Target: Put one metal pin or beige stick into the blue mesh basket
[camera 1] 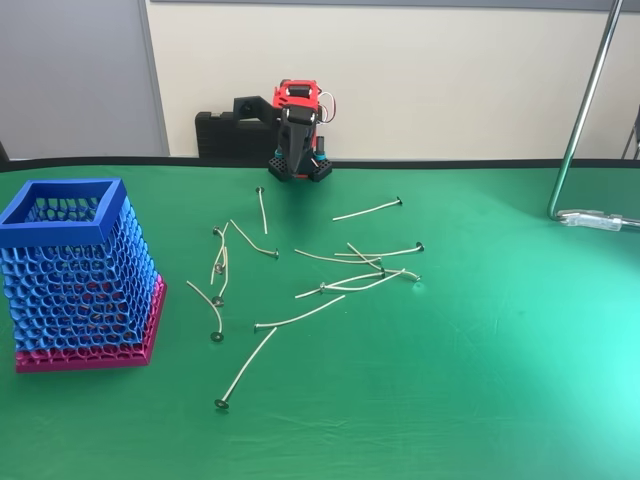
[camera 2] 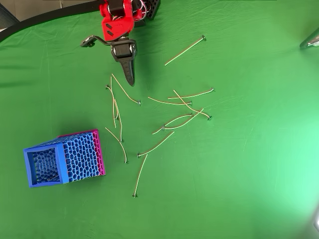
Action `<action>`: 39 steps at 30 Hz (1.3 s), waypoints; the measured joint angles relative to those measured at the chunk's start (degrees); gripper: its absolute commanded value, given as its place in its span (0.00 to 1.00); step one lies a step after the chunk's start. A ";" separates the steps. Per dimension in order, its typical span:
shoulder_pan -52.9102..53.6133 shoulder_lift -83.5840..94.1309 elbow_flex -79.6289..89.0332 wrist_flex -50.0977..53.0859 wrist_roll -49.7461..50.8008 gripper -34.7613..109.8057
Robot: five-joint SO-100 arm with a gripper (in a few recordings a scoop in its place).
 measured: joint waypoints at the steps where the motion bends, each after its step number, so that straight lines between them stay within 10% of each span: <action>1: 0.00 0.00 0.00 0.53 0.00 0.24; 39: 0.00 0.44 0.00 19.78 4.57 0.25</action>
